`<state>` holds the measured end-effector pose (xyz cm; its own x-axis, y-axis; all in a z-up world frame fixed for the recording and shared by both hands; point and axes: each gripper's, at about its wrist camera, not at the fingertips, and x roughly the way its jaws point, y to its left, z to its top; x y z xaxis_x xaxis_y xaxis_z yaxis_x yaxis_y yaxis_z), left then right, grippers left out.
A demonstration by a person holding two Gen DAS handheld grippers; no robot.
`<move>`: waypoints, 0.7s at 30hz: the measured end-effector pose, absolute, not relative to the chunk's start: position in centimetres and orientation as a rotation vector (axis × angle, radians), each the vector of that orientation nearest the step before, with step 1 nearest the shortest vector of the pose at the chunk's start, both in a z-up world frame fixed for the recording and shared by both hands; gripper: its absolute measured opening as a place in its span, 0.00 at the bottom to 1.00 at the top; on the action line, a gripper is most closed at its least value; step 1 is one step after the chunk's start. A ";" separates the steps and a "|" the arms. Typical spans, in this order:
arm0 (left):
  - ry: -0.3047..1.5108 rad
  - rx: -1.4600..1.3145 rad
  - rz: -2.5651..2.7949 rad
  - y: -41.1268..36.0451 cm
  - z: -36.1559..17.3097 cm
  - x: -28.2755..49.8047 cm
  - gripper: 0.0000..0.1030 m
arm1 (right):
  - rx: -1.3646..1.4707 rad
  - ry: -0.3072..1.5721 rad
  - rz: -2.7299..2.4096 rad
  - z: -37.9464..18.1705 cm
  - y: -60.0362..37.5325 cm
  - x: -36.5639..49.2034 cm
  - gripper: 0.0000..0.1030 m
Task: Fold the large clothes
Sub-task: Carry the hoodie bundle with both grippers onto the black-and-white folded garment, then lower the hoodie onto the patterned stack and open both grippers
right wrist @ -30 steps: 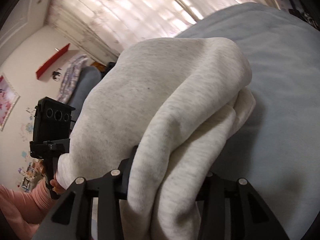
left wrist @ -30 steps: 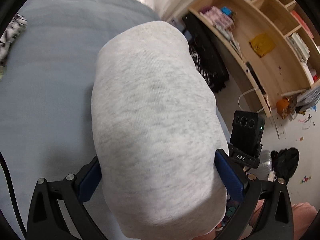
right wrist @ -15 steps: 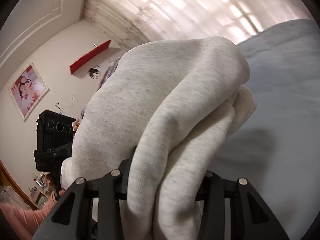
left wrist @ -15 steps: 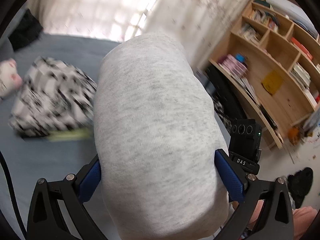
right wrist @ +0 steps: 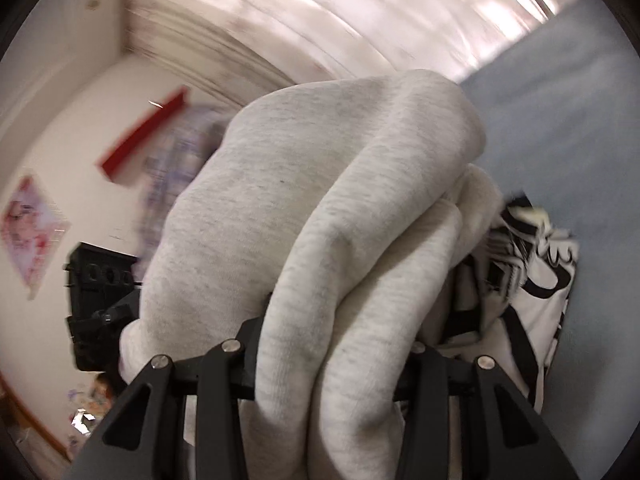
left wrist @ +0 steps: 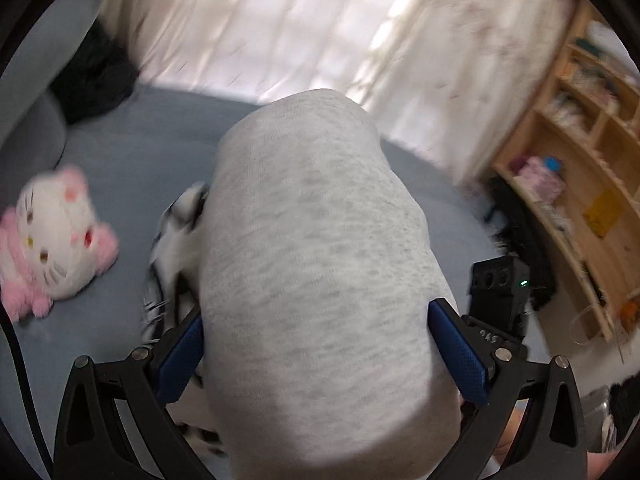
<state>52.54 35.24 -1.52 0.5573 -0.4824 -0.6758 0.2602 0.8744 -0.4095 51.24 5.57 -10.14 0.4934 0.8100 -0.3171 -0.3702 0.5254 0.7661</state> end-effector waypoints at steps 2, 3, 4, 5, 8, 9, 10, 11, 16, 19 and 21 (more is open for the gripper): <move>0.965 -0.249 -0.363 36.7 -6.5 54.6 1.00 | 0.606 0.876 0.720 -14.8 7.4 53.6 0.42; 0.971 -0.332 -0.408 38.0 -8.4 54.9 1.00 | 0.598 0.894 0.716 -16.2 7.4 54.1 0.43; 0.955 -0.387 -0.450 38.6 -9.0 54.7 1.00 | 0.608 0.898 0.729 -16.7 7.2 54.1 0.43; 0.925 -0.391 -0.469 38.8 -9.0 54.5 1.00 | 0.595 0.883 0.730 -16.3 6.7 53.7 0.48; 0.884 -0.314 -0.459 38.6 -8.5 54.2 1.00 | 0.459 0.880 0.687 -14.9 6.0 53.1 0.59; 0.898 -0.325 -0.453 38.8 -8.4 54.6 1.00 | 0.419 0.884 0.653 -14.6 5.6 52.9 0.65; 0.905 -0.328 -0.444 38.8 -8.1 54.7 1.00 | 0.388 0.888 0.620 -14.1 5.4 52.9 0.73; 0.906 -0.319 -0.423 38.8 -7.7 54.7 1.00 | 0.359 0.887 0.597 -13.1 5.1 52.5 0.73; 0.867 -0.169 -0.302 37.1 -3.0 52.9 1.00 | 0.274 0.801 0.505 -7.8 4.9 49.4 0.74; 0.798 -0.175 -0.306 36.1 0.1 51.2 1.00 | 0.345 0.758 0.545 -5.5 5.2 47.8 0.74; 0.785 -0.187 -0.305 35.4 1.3 51.2 0.96 | 0.395 0.786 0.550 -5.2 5.4 47.7 0.75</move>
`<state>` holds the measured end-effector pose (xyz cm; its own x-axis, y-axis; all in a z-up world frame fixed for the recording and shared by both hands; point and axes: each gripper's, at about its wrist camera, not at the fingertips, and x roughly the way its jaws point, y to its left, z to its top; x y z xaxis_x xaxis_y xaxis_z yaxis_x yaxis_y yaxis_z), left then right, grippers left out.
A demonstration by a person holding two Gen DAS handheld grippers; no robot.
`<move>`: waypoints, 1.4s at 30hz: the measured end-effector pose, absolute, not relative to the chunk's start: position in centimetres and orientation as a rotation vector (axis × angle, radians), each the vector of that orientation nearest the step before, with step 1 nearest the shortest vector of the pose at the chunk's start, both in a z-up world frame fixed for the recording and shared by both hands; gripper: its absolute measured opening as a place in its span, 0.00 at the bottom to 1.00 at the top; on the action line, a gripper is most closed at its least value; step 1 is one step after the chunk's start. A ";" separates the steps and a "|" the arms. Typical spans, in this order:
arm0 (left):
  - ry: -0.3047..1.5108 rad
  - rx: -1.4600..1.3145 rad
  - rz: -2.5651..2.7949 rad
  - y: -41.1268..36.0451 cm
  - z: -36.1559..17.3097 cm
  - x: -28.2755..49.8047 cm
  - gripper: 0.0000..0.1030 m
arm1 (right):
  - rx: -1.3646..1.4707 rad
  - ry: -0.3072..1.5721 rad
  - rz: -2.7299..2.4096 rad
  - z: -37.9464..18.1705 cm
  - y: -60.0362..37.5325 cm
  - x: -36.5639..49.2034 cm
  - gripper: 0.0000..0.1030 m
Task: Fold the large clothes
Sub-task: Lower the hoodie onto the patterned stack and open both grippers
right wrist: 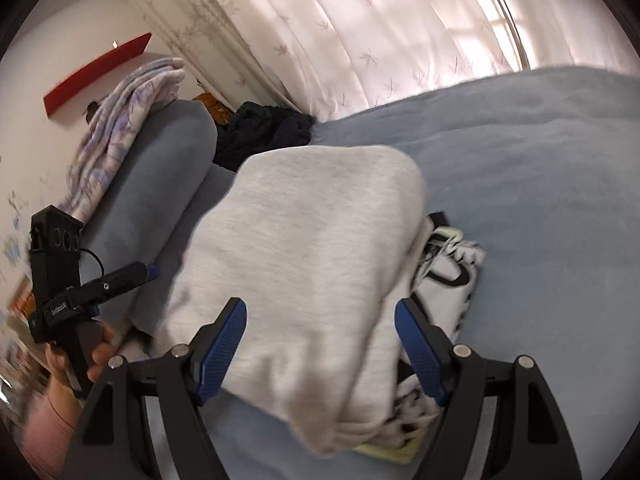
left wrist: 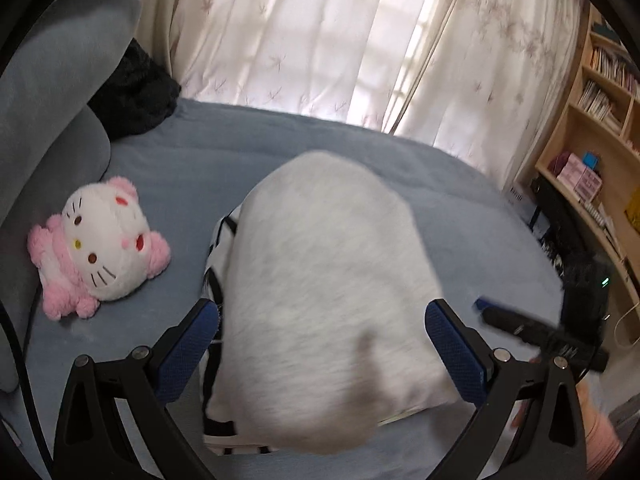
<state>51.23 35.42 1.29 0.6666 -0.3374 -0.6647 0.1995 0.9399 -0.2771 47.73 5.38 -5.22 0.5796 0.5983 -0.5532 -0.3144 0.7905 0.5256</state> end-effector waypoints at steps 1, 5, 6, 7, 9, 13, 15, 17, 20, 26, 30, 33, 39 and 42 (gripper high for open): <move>0.790 -0.184 -0.303 35.0 1.4 51.2 0.95 | 0.406 0.809 0.529 -5.6 5.2 47.8 0.75; 0.823 -0.126 -0.289 33.1 0.5 51.4 0.79 | 0.433 0.919 0.489 -8.0 5.1 48.2 0.75; 0.836 -0.112 -0.287 32.6 0.2 51.4 0.75 | 0.439 0.923 0.482 -8.3 5.0 48.1 0.75; 0.853 -0.100 -0.284 32.1 -0.3 51.6 0.73 | 0.448 0.924 0.482 -8.6 4.9 48.1 0.75; 0.870 -0.090 -0.274 31.7 -1.2 51.8 0.71 | 0.458 0.952 0.493 -9.5 5.3 48.5 0.74; 0.842 -0.028 -0.246 30.7 -1.6 51.2 0.71 | 0.499 0.971 0.579 -10.3 6.8 49.2 0.56; 0.840 0.019 -0.224 30.3 -1.9 51.2 0.71 | 0.458 0.976 0.578 -10.5 8.0 49.4 0.56; 0.836 0.059 -0.200 29.9 -2.1 51.3 0.71 | 0.431 0.954 0.542 -10.5 8.4 49.3 0.24; 0.824 0.111 -0.177 29.3 -2.4 51.2 0.70 | 0.443 0.853 0.500 -8.9 6.9 47.7 0.15; 0.829 0.262 -0.133 26.5 -4.5 51.3 0.71 | 0.411 0.880 0.399 -10.3 6.1 47.0 0.13; 0.820 0.296 -0.090 25.4 -4.4 51.2 0.75 | 0.369 0.902 0.386 -9.1 6.3 47.0 0.18; 0.809 0.276 -0.113 25.7 -3.0 50.9 0.77 | 0.323 0.891 0.340 -6.9 6.1 46.2 0.21; 0.790 0.104 -0.075 28.4 -1.3 51.5 0.77 | 0.353 0.752 0.345 -2.6 7.2 46.3 0.28; 0.829 0.016 -0.037 29.8 -2.2 52.8 0.79 | 0.424 0.753 0.388 -3.1 9.1 49.3 0.28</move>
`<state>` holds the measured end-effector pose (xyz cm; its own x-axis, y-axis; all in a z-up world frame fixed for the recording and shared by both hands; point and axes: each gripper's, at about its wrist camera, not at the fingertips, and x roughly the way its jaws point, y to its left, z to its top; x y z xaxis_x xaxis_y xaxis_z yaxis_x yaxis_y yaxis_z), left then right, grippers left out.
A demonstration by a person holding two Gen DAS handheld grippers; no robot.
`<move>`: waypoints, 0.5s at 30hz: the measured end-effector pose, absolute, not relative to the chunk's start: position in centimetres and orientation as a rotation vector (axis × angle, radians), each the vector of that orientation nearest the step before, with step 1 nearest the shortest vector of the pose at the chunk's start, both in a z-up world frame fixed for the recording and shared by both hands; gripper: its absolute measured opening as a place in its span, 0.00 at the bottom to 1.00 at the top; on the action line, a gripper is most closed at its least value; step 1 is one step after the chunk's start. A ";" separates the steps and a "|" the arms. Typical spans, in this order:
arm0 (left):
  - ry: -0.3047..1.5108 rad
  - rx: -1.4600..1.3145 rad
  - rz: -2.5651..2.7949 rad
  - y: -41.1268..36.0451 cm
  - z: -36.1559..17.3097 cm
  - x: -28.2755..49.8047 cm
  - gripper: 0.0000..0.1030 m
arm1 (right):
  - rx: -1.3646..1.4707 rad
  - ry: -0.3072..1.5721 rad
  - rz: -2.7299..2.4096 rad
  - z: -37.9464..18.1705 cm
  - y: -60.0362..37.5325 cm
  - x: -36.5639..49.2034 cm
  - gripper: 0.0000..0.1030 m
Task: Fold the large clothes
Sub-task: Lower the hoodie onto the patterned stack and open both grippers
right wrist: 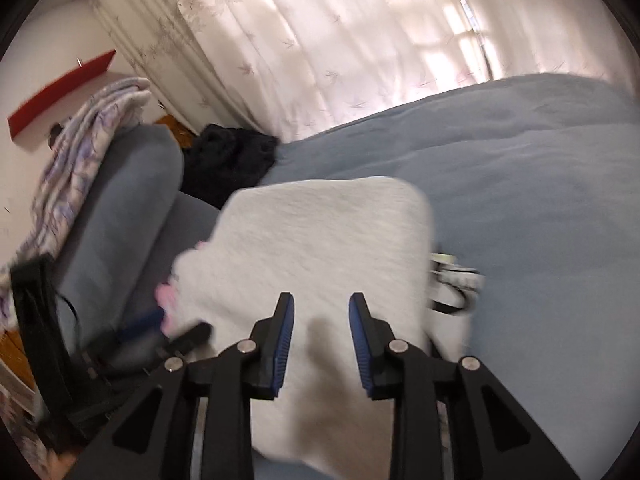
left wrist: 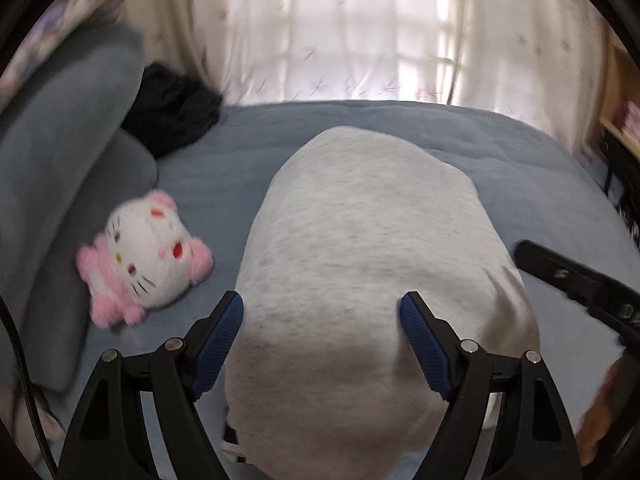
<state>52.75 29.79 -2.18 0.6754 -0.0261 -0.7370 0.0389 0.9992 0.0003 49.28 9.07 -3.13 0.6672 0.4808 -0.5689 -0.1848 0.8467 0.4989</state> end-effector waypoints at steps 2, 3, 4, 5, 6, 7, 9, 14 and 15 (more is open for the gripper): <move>0.834 -0.041 -0.021 30.6 -2.7 53.0 0.88 | 0.429 0.808 0.379 -4.8 10.4 51.1 0.28; 0.838 -0.055 -0.019 30.9 -3.0 53.1 0.92 | 0.404 0.865 0.343 -6.3 11.1 52.0 0.27; 0.848 -0.066 -0.021 31.1 -3.4 53.2 0.93 | 0.381 0.896 0.308 -7.4 11.4 52.5 0.27; 0.867 -0.097 -0.037 31.5 -3.9 53.3 0.94 | 0.364 0.904 0.279 -8.4 11.1 52.6 0.25; 0.874 -0.138 -0.050 31.9 -4.1 53.2 0.94 | 0.372 0.901 0.280 -8.6 10.7 52.5 0.25; 0.873 -0.159 -0.048 32.1 -4.1 53.1 0.94 | 0.382 0.903 0.276 -8.6 10.1 52.1 0.25; 0.868 -0.160 -0.025 32.0 -3.7 52.3 0.94 | 0.376 0.905 0.287 -7.7 9.1 50.7 0.27; 0.888 -0.136 -0.020 30.6 -1.6 49.3 0.94 | 0.309 0.959 0.301 -4.5 7.1 46.7 0.30; 0.886 -0.130 -0.029 29.9 -0.8 48.1 0.94 | 0.315 0.963 0.304 -3.9 6.5 45.8 0.31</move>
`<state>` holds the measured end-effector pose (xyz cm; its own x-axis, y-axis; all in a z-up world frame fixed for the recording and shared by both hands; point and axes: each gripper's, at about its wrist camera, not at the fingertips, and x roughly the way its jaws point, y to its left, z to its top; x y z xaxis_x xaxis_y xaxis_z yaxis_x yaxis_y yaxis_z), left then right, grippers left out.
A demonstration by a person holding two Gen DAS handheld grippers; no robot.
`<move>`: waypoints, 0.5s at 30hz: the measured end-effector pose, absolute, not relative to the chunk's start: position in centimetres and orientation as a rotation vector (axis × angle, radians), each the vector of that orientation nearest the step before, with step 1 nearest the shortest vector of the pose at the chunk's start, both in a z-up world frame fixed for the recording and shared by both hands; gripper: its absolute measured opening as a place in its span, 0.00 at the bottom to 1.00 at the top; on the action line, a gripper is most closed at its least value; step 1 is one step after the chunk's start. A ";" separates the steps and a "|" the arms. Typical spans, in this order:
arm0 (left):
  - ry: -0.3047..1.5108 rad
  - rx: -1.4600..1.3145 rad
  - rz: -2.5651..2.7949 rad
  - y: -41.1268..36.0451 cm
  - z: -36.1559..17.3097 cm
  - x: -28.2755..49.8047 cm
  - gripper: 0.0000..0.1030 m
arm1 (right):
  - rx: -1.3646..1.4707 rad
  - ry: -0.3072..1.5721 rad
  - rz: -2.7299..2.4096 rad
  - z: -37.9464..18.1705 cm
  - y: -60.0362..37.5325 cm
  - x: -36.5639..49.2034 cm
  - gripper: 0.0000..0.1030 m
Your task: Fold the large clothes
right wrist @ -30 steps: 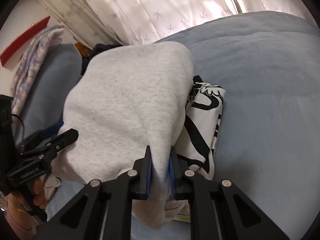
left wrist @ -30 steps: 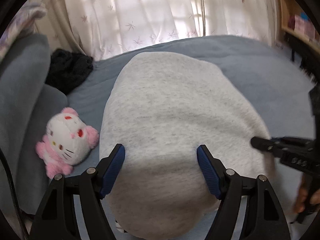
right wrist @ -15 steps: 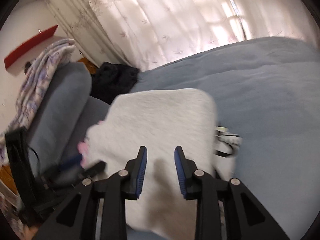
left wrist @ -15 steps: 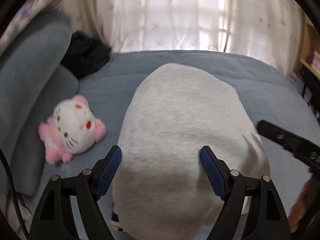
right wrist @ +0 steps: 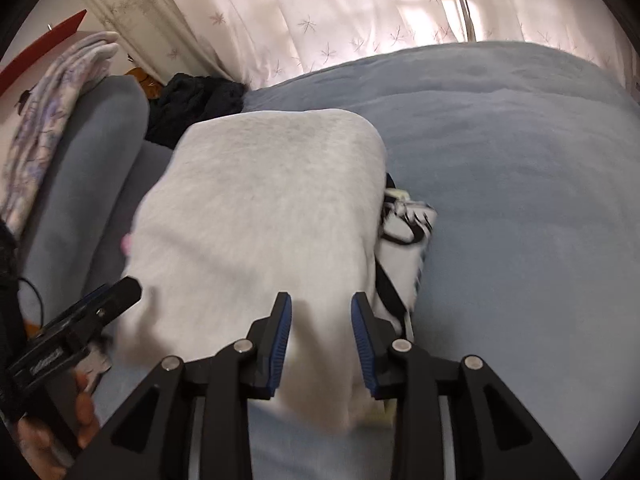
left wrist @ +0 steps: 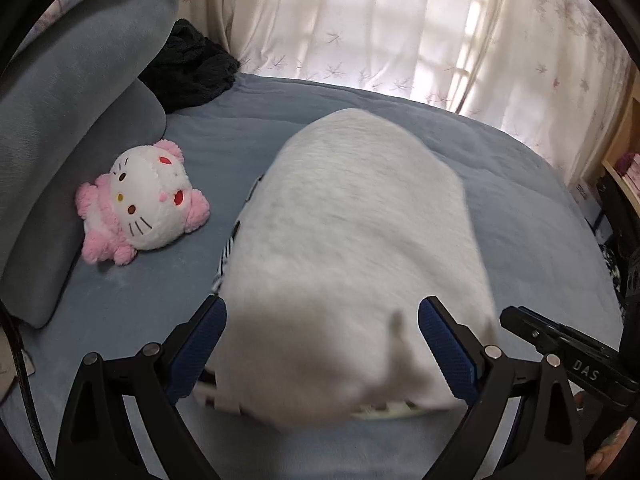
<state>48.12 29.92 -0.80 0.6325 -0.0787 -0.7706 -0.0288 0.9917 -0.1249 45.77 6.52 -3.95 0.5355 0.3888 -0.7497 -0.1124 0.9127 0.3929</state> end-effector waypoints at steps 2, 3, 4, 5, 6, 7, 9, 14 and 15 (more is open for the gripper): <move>0.884 -0.105 -0.037 29.0 0.5 46.4 0.94 | 0.320 0.964 0.307 -2.6 5.4 43.2 0.31; 0.880 -0.087 -0.047 28.2 1.4 44.9 0.94 | 0.307 0.959 0.314 -1.7 5.0 41.5 0.32; 0.877 -0.077 -0.057 27.6 2.1 43.8 0.94 | 0.290 0.954 0.324 -0.9 4.9 40.4 0.36; 0.874 -0.065 -0.068 26.8 2.9 42.2 0.94 | 0.270 0.948 0.335 0.2 4.5 38.7 0.41; 0.875 -0.058 -0.076 26.3 3.5 41.1 0.94 | 0.262 0.943 0.344 0.9 4.2 37.4 0.44; 0.876 -0.051 -0.091 25.5 4.2 39.4 0.94 | 0.261 0.942 0.359 2.0 3.8 35.3 0.49; 0.876 -0.043 -0.107 24.2 5.5 36.5 0.94 | 0.272 0.943 0.363 3.5 2.9 32.5 0.53; 0.856 -0.039 -0.148 21.3 9.1 27.7 0.94 | 0.284 0.908 0.338 7.9 -0.4 24.0 0.59; 0.848 -0.038 -0.155 20.7 9.9 25.9 0.94 | 0.273 0.902 0.329 8.6 -1.0 22.6 0.59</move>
<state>25.90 20.71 9.91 0.6505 -0.1517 -0.7442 0.1218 0.9880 -0.0950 22.62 -0.97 8.62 0.5758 0.3904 -0.7184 -0.1641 0.9159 0.3663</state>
